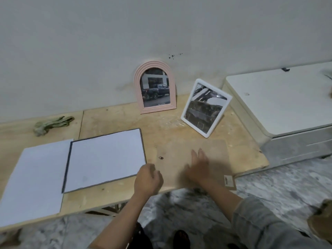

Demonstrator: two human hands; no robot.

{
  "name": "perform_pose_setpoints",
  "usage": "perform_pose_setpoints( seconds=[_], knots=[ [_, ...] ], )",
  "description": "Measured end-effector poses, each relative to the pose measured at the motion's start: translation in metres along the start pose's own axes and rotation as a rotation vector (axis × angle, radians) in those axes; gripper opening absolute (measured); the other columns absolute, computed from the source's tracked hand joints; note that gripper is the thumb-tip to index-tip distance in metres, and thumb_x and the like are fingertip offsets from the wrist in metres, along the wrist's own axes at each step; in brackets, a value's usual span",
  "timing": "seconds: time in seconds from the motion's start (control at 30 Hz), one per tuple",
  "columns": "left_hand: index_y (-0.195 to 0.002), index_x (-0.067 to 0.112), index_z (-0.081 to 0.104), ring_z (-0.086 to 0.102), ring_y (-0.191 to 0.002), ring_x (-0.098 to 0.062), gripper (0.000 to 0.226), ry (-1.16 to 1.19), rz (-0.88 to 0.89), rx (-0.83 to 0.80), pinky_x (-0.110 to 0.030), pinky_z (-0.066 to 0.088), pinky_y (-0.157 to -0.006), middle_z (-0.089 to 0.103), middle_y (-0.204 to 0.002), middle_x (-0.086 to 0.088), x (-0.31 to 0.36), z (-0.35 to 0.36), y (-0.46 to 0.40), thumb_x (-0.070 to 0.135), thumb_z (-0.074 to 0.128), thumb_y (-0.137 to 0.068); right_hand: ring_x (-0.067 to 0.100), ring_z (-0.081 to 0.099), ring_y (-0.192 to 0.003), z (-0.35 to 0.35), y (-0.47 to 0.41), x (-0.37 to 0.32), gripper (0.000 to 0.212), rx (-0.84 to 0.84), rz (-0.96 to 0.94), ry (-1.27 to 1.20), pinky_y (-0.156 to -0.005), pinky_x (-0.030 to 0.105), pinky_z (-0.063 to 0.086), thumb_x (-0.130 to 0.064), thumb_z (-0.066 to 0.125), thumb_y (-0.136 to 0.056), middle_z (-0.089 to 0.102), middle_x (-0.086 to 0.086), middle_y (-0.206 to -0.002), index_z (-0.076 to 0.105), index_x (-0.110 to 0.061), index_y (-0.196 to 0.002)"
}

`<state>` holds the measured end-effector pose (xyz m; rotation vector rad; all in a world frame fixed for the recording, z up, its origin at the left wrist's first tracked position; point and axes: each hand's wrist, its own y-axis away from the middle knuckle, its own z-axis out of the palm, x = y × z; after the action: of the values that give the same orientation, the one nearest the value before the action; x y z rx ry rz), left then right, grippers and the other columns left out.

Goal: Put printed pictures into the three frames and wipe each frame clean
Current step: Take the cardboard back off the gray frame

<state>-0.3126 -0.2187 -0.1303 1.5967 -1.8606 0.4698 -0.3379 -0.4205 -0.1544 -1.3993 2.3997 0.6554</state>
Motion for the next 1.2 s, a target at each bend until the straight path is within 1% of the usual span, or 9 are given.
perform_pose_setpoints(
  seconds=[0.23, 0.33, 0.43, 0.53, 0.7, 0.93, 1.0, 1.13, 1.2],
  knots=[
    [-0.112, 0.007, 0.06, 0.053, -0.096, -0.014, 0.024, 0.102, -0.075, 0.223, -0.021, 0.038, -0.081, 0.058, -0.104, -0.002, -0.059, -0.072, -0.014, 0.02, 0.056, -0.092, 0.041, 0.029, -0.136, 0.044, -0.015, -0.114, 0.071, -0.082, -0.201, -0.027, -0.112, 0.052, 0.02, -0.033, 0.04, -0.073, 0.032, 0.024, -0.147, 0.042, -0.005, -0.138],
    [-0.119, 0.003, 0.057, 0.052, -0.109, -0.023, 0.034, 0.07, -0.144, 0.246, -0.025, 0.037, -0.09, 0.058, -0.117, -0.01, -0.101, -0.108, -0.029, 0.02, 0.059, -0.09, 0.032, 0.018, -0.142, 0.061, -0.026, -0.166, 0.077, -0.146, -0.269, 0.04, -0.114, 0.048, 0.014, -0.042, 0.036, -0.075, 0.023, 0.017, -0.153, 0.03, -0.01, -0.145],
    [-0.129, 0.004, 0.051, 0.048, -0.12, -0.028, 0.049, 0.007, -0.258, 0.195, -0.032, 0.036, -0.097, 0.053, -0.129, -0.013, -0.139, -0.14, -0.046, 0.031, 0.06, -0.088, 0.029, 0.013, -0.143, 0.075, -0.044, -0.196, 0.077, -0.165, -0.29, 0.123, -0.115, 0.048, 0.011, -0.048, 0.038, -0.083, 0.017, 0.013, -0.155, 0.02, -0.012, -0.148],
    [-0.131, 0.003, 0.046, 0.045, -0.124, -0.028, 0.066, -0.105, -0.236, 0.122, -0.034, 0.035, -0.1, 0.05, -0.133, -0.011, -0.167, -0.167, -0.063, 0.045, 0.053, -0.08, 0.03, 0.012, -0.143, 0.085, -0.059, -0.216, 0.074, -0.171, -0.282, 0.238, -0.113, 0.05, 0.014, -0.045, 0.046, -0.09, 0.013, 0.012, -0.156, 0.016, -0.011, -0.148],
    [-0.136, 0.006, 0.036, 0.04, -0.129, -0.029, 0.081, -0.324, -0.205, -0.052, -0.046, 0.038, -0.103, 0.041, -0.142, -0.01, -0.195, -0.191, -0.096, 0.053, 0.062, -0.076, 0.031, 0.016, -0.141, 0.09, -0.077, -0.227, 0.076, -0.227, -0.258, 0.395, -0.11, 0.055, 0.019, -0.05, 0.049, -0.089, 0.016, 0.013, -0.154, 0.019, -0.009, -0.146],
    [-0.151, 0.006, 0.002, 0.007, -0.146, -0.031, 0.099, -0.521, -0.189, -0.237, -0.049, 0.015, -0.116, -0.002, -0.16, -0.011, -0.202, -0.192, -0.116, 0.053, 0.058, -0.083, 0.029, 0.018, -0.14, 0.095, -0.08, -0.225, 0.082, -0.232, -0.266, 0.484, -0.108, 0.053, 0.021, -0.054, 0.053, -0.082, 0.02, 0.01, -0.153, 0.022, -0.009, -0.143],
    [-0.151, 0.007, 0.005, 0.011, -0.145, -0.031, 0.1, -0.517, -0.199, -0.231, -0.048, 0.017, -0.115, 0.003, -0.16, -0.011, -0.202, -0.19, -0.116, 0.052, 0.06, -0.082, 0.029, 0.023, -0.137, 0.097, -0.08, -0.224, 0.081, -0.21, -0.272, 0.469, -0.107, 0.052, 0.024, -0.053, 0.056, -0.08, 0.027, 0.01, -0.147, 0.024, -0.01, -0.141],
    [-0.138, 0.008, 0.027, 0.041, -0.126, -0.03, 0.089, -0.522, -0.167, -0.118, -0.039, 0.036, -0.101, 0.037, -0.143, -0.008, -0.2, -0.19, -0.116, 0.048, 0.07, -0.071, 0.028, 0.029, -0.132, 0.098, -0.075, -0.227, 0.082, -0.168, -0.261, 0.416, -0.107, 0.051, 0.024, -0.045, 0.061, -0.076, 0.036, 0.007, -0.14, 0.025, -0.01, -0.141],
    [-0.138, 0.009, 0.027, 0.045, -0.119, -0.029, 0.09, -0.511, -0.188, -0.102, -0.036, 0.04, -0.095, 0.041, -0.138, -0.007, -0.196, -0.191, -0.115, 0.046, 0.071, -0.07, 0.028, 0.034, -0.13, 0.099, -0.072, -0.23, 0.08, -0.162, -0.261, 0.355, -0.108, 0.052, 0.024, -0.039, 0.062, -0.075, 0.039, 0.007, -0.138, 0.026, -0.011, -0.141]
  ],
)
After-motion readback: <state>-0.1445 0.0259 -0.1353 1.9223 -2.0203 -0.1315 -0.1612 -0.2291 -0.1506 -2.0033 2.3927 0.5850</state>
